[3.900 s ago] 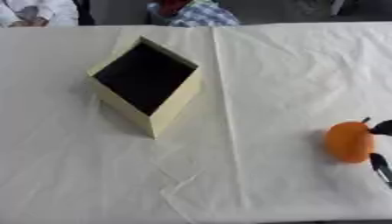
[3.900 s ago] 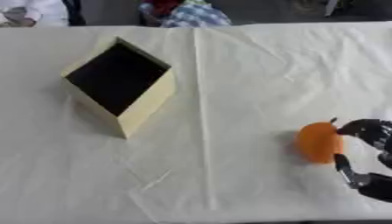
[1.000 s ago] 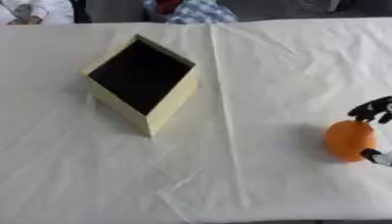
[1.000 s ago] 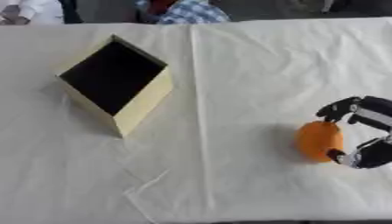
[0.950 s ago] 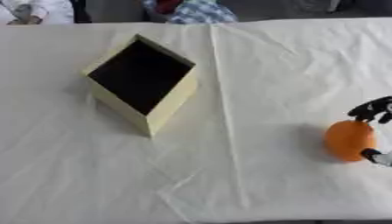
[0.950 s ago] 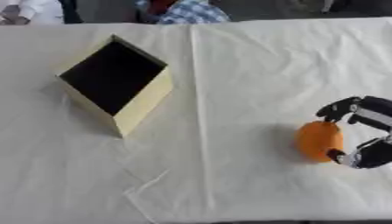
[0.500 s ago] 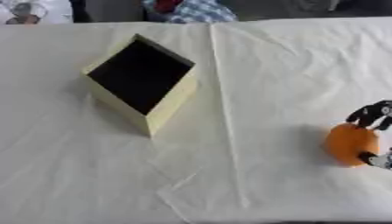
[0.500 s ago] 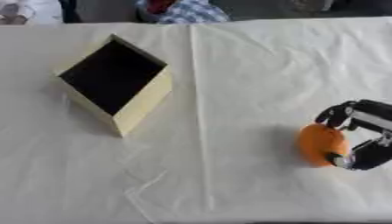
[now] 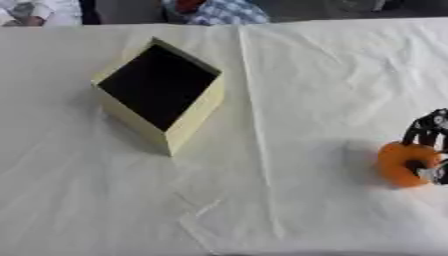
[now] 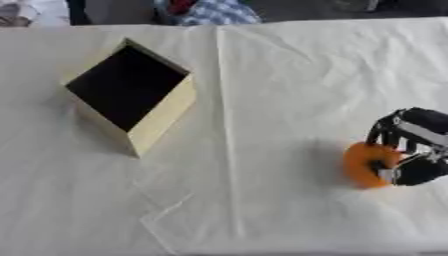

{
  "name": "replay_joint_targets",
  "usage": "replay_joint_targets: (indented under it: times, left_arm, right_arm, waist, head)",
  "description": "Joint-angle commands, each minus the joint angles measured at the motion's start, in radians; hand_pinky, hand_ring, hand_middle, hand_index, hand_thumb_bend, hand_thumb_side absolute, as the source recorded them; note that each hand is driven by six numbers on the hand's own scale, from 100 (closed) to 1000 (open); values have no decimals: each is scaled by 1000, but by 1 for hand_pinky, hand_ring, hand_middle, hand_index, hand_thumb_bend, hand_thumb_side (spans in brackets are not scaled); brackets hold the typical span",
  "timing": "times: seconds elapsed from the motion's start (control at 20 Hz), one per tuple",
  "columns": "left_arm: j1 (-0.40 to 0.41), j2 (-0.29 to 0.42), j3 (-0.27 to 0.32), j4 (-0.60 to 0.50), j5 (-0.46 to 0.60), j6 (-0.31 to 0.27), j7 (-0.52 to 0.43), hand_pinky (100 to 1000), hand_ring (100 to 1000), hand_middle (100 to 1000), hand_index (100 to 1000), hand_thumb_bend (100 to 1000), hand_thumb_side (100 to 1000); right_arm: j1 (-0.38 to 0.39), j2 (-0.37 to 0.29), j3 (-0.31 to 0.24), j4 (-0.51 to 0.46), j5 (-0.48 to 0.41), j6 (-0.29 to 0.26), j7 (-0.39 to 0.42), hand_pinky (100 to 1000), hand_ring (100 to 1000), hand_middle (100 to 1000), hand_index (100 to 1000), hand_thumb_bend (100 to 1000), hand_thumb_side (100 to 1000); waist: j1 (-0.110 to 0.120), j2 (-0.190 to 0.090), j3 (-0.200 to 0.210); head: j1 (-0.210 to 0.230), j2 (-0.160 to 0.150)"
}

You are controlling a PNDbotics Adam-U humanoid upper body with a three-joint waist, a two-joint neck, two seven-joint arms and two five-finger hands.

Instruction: Pick up objects on the table and place them in the box.

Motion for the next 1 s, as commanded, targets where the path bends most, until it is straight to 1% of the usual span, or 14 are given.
replay_joint_targets:
  times: [0.05,0.3,0.35,0.4,0.6,0.8,1.0]
  left_arm:
    - [-10,9,3,-19,2,1,-1,717,792,799,727,100,765]
    - [-9,9,4,-19,1,1,-2,717,793,799,727,100,764]
    - [-9,9,4,-19,1,1,-2,717,793,799,727,100,763]
    - [-9,9,4,-19,1,1,-2,717,793,799,726,100,763]
    - [-8,10,5,-19,1,1,-2,718,793,799,727,100,762]
    - [-8,11,5,-19,2,1,-2,718,793,799,727,100,760]
    - [-8,12,4,-19,2,2,-3,718,794,800,727,100,761]
  right_arm:
    - [-7,-34,-5,-15,17,-6,-55,328,552,403,535,229,100]
    - [-17,-41,-4,-15,22,-24,-80,291,538,361,491,227,100]
    - [-21,-42,-6,-15,27,-29,-86,270,531,351,481,195,100]
    - [-25,-43,-9,-15,31,-35,-92,263,528,347,477,224,100]
    - [-44,-52,-23,-15,47,-54,-111,228,516,332,468,226,100]
    - [-75,-74,-33,-15,55,-76,-112,242,519,340,469,247,100]
    - [-106,-92,-36,-15,59,-87,-99,244,520,389,479,265,100]
  waist:
    - [-2,-13,1]
    - [-2,-14,1]
    - [-3,-14,1]
    - [-3,-15,0]
    - [-3,-18,0]
    - [-5,-20,0]
    - [-8,-20,4]
  head:
    - [-5,-7]
    - [-6,-5]
    - [-7,-5]
    - [-7,-5]
    - [-9,-5]
    - [-11,-2]
    - [-13,-2]
